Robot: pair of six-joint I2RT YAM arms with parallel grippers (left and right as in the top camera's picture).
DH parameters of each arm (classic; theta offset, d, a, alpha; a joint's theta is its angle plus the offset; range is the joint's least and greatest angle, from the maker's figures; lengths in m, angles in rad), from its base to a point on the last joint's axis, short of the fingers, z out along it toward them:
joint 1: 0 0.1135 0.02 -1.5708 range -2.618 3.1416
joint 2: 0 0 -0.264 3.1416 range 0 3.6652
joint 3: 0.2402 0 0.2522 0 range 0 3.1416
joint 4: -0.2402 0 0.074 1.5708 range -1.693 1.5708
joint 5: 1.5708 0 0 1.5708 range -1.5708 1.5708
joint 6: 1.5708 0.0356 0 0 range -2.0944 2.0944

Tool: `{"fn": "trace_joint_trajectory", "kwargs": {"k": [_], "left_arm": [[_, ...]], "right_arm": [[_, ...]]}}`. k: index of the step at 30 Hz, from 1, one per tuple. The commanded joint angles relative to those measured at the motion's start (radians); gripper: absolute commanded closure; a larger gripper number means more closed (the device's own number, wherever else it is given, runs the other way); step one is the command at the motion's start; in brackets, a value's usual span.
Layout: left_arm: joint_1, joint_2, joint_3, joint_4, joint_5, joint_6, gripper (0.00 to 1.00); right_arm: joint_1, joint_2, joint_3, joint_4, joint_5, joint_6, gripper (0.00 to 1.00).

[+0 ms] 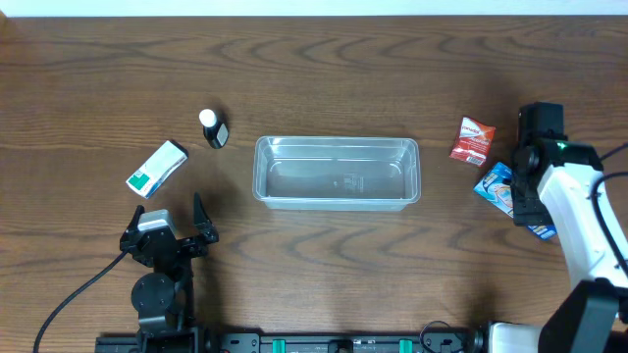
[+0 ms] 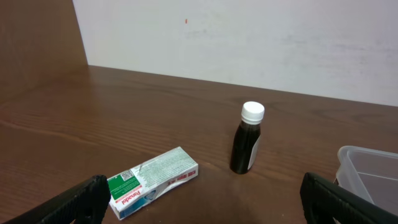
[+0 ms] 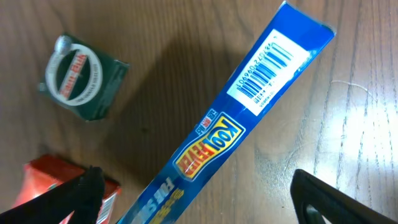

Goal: Pack container
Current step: 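Reach the right gripper to the blue Kool Fever box and grasp it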

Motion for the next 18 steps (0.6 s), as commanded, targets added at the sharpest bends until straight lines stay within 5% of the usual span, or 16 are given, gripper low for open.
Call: {"fn": "trace_joint_trajectory", "kwargs": {"k": [1,4,7,12,18], "left_arm": [[0.004,-0.005,-0.021,-0.037,-0.016,0.017,0.02],[0.004,-0.005,-0.021,-0.037,-0.016,0.017,0.02],[0.004,-0.005,-0.021,-0.037,-0.016,0.017,0.02],[0.004,-0.005,-0.021,-0.037,-0.016,0.017,0.02],[0.004,-0.005,-0.021,-0.037,-0.015,0.017,0.02]], "right_arm": [[-0.006,0.035,-0.006,0.001,0.022,0.015,0.08],[-0.006,0.060,-0.006,0.006,0.022,0.014,0.16],[-0.006,0.072,-0.006,0.014,0.023,-0.007,0.38],[-0.006,0.073,-0.006,0.026,0.029,-0.087,0.99],[-0.006,0.060,-0.006,0.026,0.021,-0.258,0.99]]}}
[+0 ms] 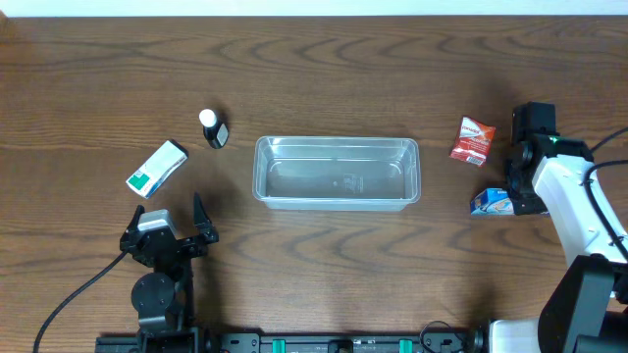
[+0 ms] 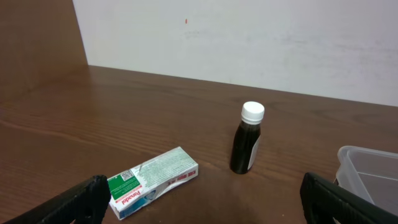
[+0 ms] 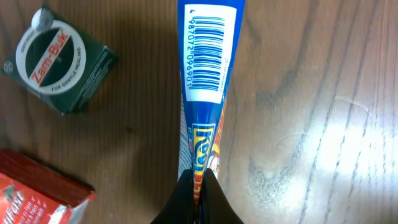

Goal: Pack container
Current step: 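Reach the right gripper to the blue Kool Fever box and grasp it, then lift the blue box and lower it upright into the clear container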

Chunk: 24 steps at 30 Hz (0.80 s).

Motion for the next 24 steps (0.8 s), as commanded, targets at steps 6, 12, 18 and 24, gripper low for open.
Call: {"fn": "trace_joint_trajectory", "kwargs": {"k": [6,12,18,24], "left_arm": [[0.004,-0.005,-0.021,-0.037,-0.016,0.017,0.02],[0.004,-0.005,-0.021,-0.037,-0.015,0.017,0.02],[0.004,-0.005,-0.021,-0.037,-0.015,0.017,0.02],[0.004,-0.005,-0.021,-0.037,-0.016,0.017,0.02]], "right_arm": [[0.004,-0.120,0.006,0.002,-0.007,-0.338,0.99],[0.051,-0.353,0.068,0.169,-0.207,-0.834,0.99],[0.236,-0.526,0.068,0.466,-0.524,-1.435,0.99],[0.503,-0.510,0.068,0.512,-0.529,-1.953,0.99]]}}
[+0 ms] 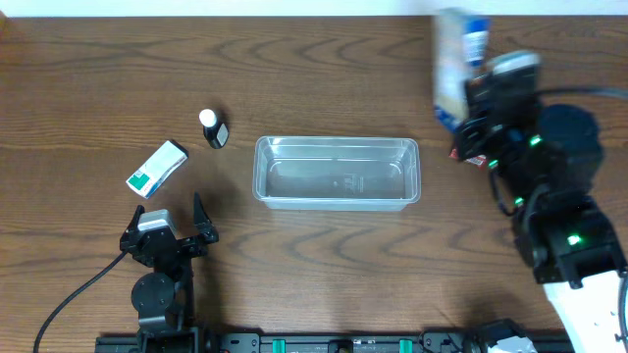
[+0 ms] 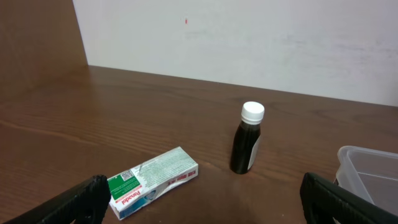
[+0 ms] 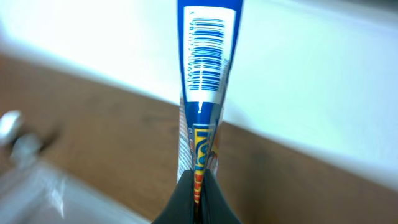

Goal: Pack container
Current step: 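Lift the blue box and lower it upright into the clear container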

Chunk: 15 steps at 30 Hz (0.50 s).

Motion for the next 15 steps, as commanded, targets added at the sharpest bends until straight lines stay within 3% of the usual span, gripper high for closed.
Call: {"fn": "trace_joint_trajectory", "kwargs": {"k": [1,8,15], "left_arm": [[0.004,-0.005,-0.021,-0.037,-0.016,0.017,0.02],[0.004,-0.005,-0.021,-0.037,-0.016,0.017,0.02],[0.004,-0.005,-0.021,-0.037,-0.016,0.017,0.02]], "right_arm": [[0.113,0.056,0.002,-0.029,-0.055,-0.472,0.99],[0.253,0.253,0.002,-0.093,0.061,-0.788,0.99],[0.287,0.387,0.002,-0.092,0.100,-0.877,0.99]]}}
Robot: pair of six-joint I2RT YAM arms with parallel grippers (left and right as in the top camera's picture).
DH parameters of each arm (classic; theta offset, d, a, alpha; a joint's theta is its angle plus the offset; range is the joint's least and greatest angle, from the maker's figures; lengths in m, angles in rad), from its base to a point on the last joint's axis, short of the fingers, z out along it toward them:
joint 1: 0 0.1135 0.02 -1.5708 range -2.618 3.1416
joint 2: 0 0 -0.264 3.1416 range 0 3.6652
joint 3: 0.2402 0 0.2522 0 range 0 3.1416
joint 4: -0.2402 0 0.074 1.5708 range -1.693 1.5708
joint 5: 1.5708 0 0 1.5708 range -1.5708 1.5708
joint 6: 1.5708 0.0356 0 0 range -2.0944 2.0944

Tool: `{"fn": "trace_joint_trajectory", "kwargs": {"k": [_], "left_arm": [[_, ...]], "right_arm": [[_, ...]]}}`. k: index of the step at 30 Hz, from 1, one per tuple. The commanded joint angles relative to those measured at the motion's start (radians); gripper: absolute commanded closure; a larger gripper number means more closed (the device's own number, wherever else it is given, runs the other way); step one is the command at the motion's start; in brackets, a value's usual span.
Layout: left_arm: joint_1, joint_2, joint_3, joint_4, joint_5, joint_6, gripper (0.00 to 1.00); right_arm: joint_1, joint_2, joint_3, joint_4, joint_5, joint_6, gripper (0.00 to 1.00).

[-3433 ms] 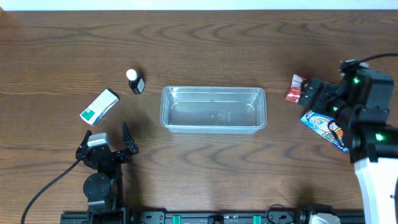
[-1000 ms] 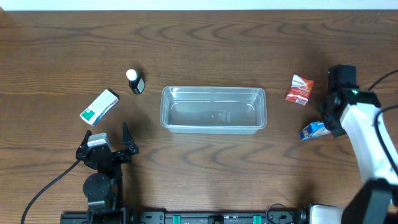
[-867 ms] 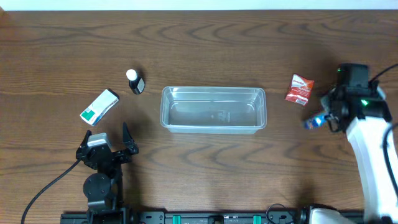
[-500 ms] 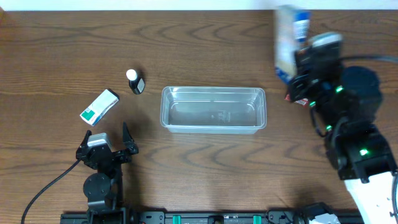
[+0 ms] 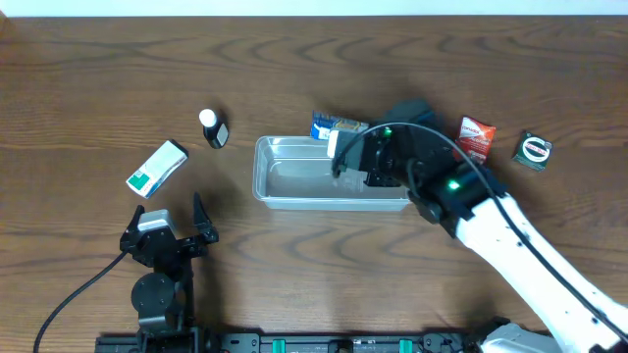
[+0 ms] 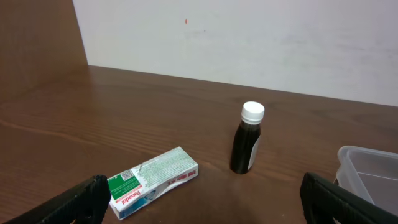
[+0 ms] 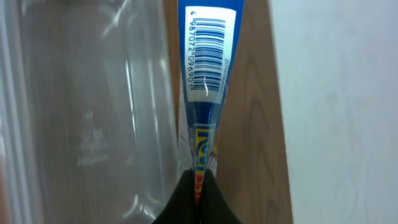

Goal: Pack container
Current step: 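Lift the blue box and lower it upright into the clear container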

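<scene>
The clear plastic container (image 5: 294,181) lies mid-table. My right gripper (image 7: 199,180) is shut on the blue packet (image 7: 207,56), holding it edge-on over the container's far rim; overhead the blue packet (image 5: 334,127) shows at that rim beside the right gripper (image 5: 345,157). My left gripper (image 6: 199,202) stands open near the table's front left, empty. Before it lie a white and green Panadol box (image 6: 152,182) and a dark bottle with a white cap (image 6: 249,138). A red packet (image 5: 473,139) and a dark green box (image 5: 534,150) lie at the right.
The Panadol box (image 5: 157,168) and the bottle (image 5: 212,128) sit left of the container. A white wall (image 6: 249,43) runs behind the table's far edge. The right arm (image 5: 510,245) stretches across the table's right half.
My right gripper has moved from high above the table's far right to the container's far rim, still holding the blue packet. The dark green box now shows uncovered. The left arm has not moved.
First my right gripper stood open over the blue packet lying on the table's right. Then it was shut on the packet there. Later it held the packet high near the far edge, and now over the container's far rim.
</scene>
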Motion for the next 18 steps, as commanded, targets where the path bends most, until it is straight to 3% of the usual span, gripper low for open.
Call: {"fn": "trace_joint_trajectory", "kwargs": {"k": [1,10,18], "left_arm": [[0.004,-0.005,-0.021,-0.037,-0.016,0.018,0.02],[0.004,-0.005,-0.021,-0.037,-0.016,0.018,0.02],[0.004,-0.005,-0.021,-0.037,-0.016,0.018,0.02]], "right_arm": [[0.016,0.022,0.002,0.002,0.006,-0.086,0.99],[0.026,0.032,0.002,-0.068,-0.145,-0.072,0.99],[0.021,0.044,0.001,-0.131,-0.145,-0.072,0.99]]}}
